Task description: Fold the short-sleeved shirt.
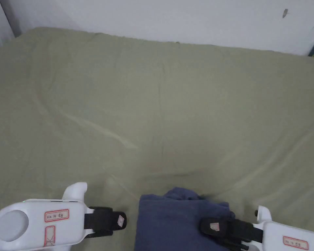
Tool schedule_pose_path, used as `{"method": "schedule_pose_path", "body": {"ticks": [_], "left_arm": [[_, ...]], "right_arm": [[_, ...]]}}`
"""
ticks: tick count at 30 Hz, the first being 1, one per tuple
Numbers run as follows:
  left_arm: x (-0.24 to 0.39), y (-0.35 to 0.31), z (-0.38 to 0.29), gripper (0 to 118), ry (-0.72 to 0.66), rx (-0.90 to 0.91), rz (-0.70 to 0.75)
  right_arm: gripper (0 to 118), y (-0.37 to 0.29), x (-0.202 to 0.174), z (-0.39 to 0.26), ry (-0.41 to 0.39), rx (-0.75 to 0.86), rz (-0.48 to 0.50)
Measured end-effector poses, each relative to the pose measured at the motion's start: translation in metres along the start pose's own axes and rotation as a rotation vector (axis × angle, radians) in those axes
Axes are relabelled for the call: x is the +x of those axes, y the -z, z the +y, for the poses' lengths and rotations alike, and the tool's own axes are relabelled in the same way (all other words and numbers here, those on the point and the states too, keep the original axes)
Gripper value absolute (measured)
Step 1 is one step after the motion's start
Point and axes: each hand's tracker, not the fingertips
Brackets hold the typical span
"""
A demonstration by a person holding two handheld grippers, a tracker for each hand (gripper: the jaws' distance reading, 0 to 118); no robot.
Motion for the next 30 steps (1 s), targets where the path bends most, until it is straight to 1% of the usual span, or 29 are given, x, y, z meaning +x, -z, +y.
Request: {"method": "schedule_pose_path", "body": {"ticks": [1,2,3,4,5,6,7,8,10,12,15,17,18,19,20,21,22,23,25,27,28,30], "left_arm": [[-0.001,0.002,0.002,0,-0.007,-0.012,-0.046],[-0.002,0.004,0.004,3,-0.008,-0.029,-0.103],[-0.003,0.007,0.006,22,-0.022,-0.05,-0.161],[-0.003,0.011,0.008,62,-0.032,-0.072,-0.207],[-0.004,0.018,0.01,76,-0.039,-0.103,-0.246],[0.002,0.026,0.008,90,-0.04,-0.13,-0.252],[0.002,0.036,0.007,110,-0.035,-0.157,-0.247],[0.0,0.043,0.009,116,-0.039,-0.146,-0.251],[-0.009,0.062,0.011,114,-0.047,-0.171,-0.255],[-0.008,0.075,0.014,114,-0.059,-0.157,-0.369],[-0.004,0.092,0.018,113,-0.045,-0.147,-0.357],[-0.002,0.093,0.016,110,-0.024,-0.147,-0.357],[0.0,0.091,0.016,101,0.0,-0.146,-0.346],[0.0,0.089,0.015,82,0.022,-0.126,-0.311],[-0.003,0.087,0.014,49,0.035,-0.115,-0.249],[-0.006,0.088,0.014,37,0.051,-0.116,-0.186],[-0.01,0.089,0.012,37,0.021,-0.126,-0.211],[-0.013,0.087,0.012,37,-0.034,-0.14,-0.296],[-0.007,0.082,0.012,37,-0.007,-0.121,-0.257],[-0.005,0.077,0.014,37,-0.011,-0.119,-0.261],[-0.006,0.072,0.016,37,-0.035,-0.126,-0.267],[-0.009,0.057,0.023,37,-0.026,-0.12,-0.26]], "right_arm": [[1,-0.001,-0.001,-0.001,-0.033,-0.002,-0.022],[1,0.0,-0.002,-0.001,-0.041,-0.004,-0.022],[1,0.003,-0.005,-0.003,-0.041,-0.003,-0.022],[1,0.003,-0.006,-0.003,-0.039,-0.004,-0.021],[1,0.003,-0.005,-0.002,-0.04,-0.006,-0.02],[1,0.003,-0.004,-0.001,-0.04,-0.008,-0.02],[1,0.003,-0.004,-0.001,-0.036,-0.01,-0.015],[1,0.003,-0.003,-0.001,-0.03,-0.009,-0.012],[1,0.003,-0.003,-0.001,-0.032,-0.009,-0.01],[1,0.003,-0.002,-0.002,-0.029,-0.011,-0.006],[1,0.004,-0.002,-0.002,-0.022,-0.012,-0.001],[1,0.004,-0.003,-0.002,-0.023,-0.012,-0.004],[1,0.004,-0.003,-0.002,-0.024,-0.012,-0.005],[1,0.004,-0.002,-0.002,-0.025,-0.012,-0.005],[1,0.003,-0.003,-0.002,-0.025,-0.01,-0.006],[1,0.003,-0.005,-0.003,-0.026,-0.007,-0.009],[1,0.003,-0.008,-0.004,-0.033,-0.007,-0.014],[1,0.003,-0.013,-0.006,-0.058,-0.012,-0.046],[1,0.002,-0.024,-0.009,-0.097,-0.008,-0.067],[1,0.0,-0.036,-0.01,-0.144,-0.014,-0.112],[1,-0.002,-0.043,-0.011,-0.175,-0.014,-0.132],[1,-0.006,-0.059,-0.017,-0.231,-0.001,-0.175]]}}
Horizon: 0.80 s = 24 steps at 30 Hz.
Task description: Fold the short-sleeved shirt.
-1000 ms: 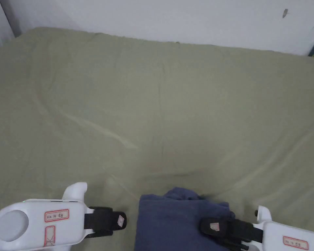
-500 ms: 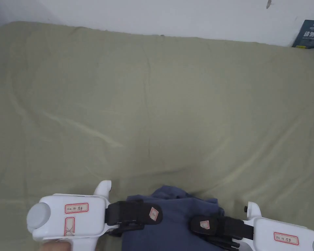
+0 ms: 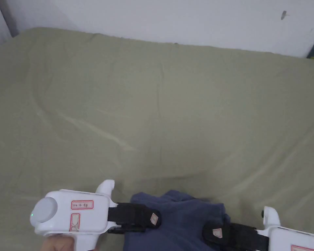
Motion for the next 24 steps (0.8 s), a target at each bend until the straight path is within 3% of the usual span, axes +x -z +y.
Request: {"method": "schedule_pose_path", "body": {"ticks": [2,7,14,20,21,22,23,24], "left_arm": [[-0.003,-0.029,0.008,37,0.016,0.014,0.039],[-0.026,-0.132,0.041,37,0.018,0.078,0.167],[-0.081,-0.252,0.108,37,-0.048,0.088,0.33],[-0.101,-0.264,0.14,37,-0.073,0.046,0.313],[-0.102,-0.263,0.142,43,-0.062,0.032,0.307],[-0.101,-0.262,0.143,63,-0.058,0.019,0.309],[-0.1,-0.262,0.141,96,-0.059,0.023,0.322],[-0.102,-0.265,0.142,118,-0.055,0.042,0.337]], "right_arm": [[1,-0.009,-0.019,-0.001,-0.064,0.02,-0.038],[1,-0.026,-0.045,-0.008,-0.123,0.073,-0.08],[1,-0.036,-0.063,-0.017,-0.1,0.142,-0.096],[1,-0.042,-0.059,-0.017,-0.059,0.172,-0.131],[1,-0.044,-0.056,-0.015,-0.059,0.173,-0.137],[1,-0.046,-0.056,-0.015,-0.06,0.175,-0.147],[1,-0.048,-0.057,-0.015,-0.061,0.179,-0.152],[1,-0.05,-0.056,-0.014,-0.061,0.182,-0.147]]}}
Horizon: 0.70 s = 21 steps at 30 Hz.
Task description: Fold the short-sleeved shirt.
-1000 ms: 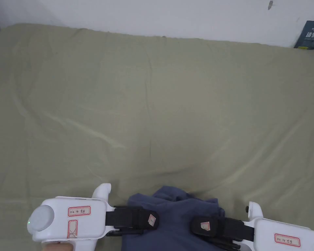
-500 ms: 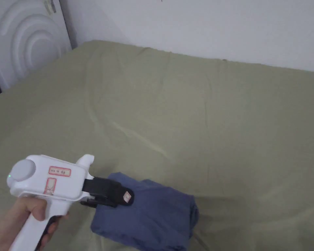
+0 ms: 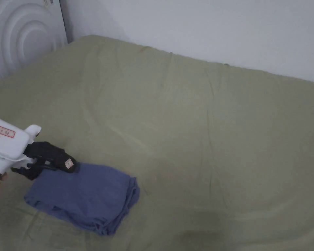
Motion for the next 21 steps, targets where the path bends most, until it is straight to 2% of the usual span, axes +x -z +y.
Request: {"method": "schedule_pose_path", "body": {"ticks": [1,2,4,6,8,9,10,11,12,13,16,17,19,21], "left_arm": [[0.002,-0.005,-0.001,116,0.0,0.013,0.022],[0.006,-0.015,-0.002,117,0.012,0.141,0.019],[0.013,-0.028,-0.003,118,-0.022,0.175,0.09],[0.035,-0.04,-0.011,117,0.041,0.203,0.2],[0.055,-0.052,-0.022,106,0.083,0.263,0.297],[0.068,-0.056,-0.03,72,0.057,0.299,0.308],[0.083,-0.06,-0.04,18,0.042,0.394,0.296],[0.097,-0.061,-0.047,18,0.074,0.423,0.271],[0.11,-0.057,-0.059,0,0.103,0.463,0.297],[0.136,-0.053,-0.072,0,0.159,0.562,0.354],[0.196,-0.02,-0.102,0,0.167,0.524,0.306],[0.221,-0.008,-0.11,0,0.235,0.515,0.278],[0.285,0.025,-0.134,0,0.334,0.55,0.323],[0.337,0.06,-0.153,0,0.435,0.575,0.289]], "right_arm": [[1,-0.006,0.007,0.003,0.007,0.004,0.004],[1,-0.008,0.008,0.004,0.004,0.009,0.005],[1,-0.013,0.007,0.006,-0.007,0.015,0.005],[1,-0.019,0.002,0.008,-0.022,0.037,0.01],[1,-0.026,-0.003,0.01,-0.051,0.072,-0.009],[1,-0.031,-0.004,0.012,-0.083,0.092,-0.025],[1,-0.036,-0.007,0.013,-0.117,0.109,-0.048],[1,-0.041,-0.011,0.015,-0.145,0.127,-0.064],[1,-0.046,-0.016,0.016,-0.174,0.153,-0.095],[1,-0.053,-0.025,0.017,-0.203,0.18,-0.125],[1,-0.066,-0.043,0.022,-0.321,0.244,-0.255],[1,-0.069,-0.049,0.024,-0.361,0.259,-0.328],[1,-0.077,-0.064,0.028,-0.462,0.326,-0.451],[1,-0.087,-0.075,0.031,-0.515,0.405,-0.516]]}}
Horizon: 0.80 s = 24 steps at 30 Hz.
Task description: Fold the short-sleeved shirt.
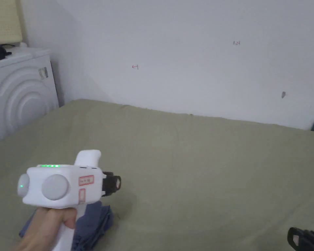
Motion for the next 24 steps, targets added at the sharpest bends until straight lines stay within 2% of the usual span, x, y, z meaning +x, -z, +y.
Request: {"method": "schedule_pose_path", "body": {"ticks": [4,5,7,9,15,24], "left_arm": [[0.113,0.006,-0.011,0,0.05,0.175,0.053],[0.135,0.0,-0.014,0,0.129,0.22,0.107],[0.17,-0.012,-0.024,0,0.134,0.323,0.14],[0.189,-0.022,-0.025,0,0.187,0.349,0.131],[0.19,-0.046,-0.019,0,0.236,0.405,0.133],[0.169,-0.057,-0.016,0,0.232,0.44,0.188]], "right_arm": [[1,-0.021,-0.002,0.015,-0.115,0.125,-0.145],[1,-0.026,-0.003,0.016,-0.138,0.145,-0.174],[1,-0.042,-0.003,0.019,-0.144,0.182,-0.174],[1,-0.054,-0.003,0.02,-0.136,0.216,-0.188],[1,-0.081,-0.009,0.025,-0.166,0.295,-0.231],[1,-0.082,-0.012,0.037,-0.143,0.315,-0.19]]}}
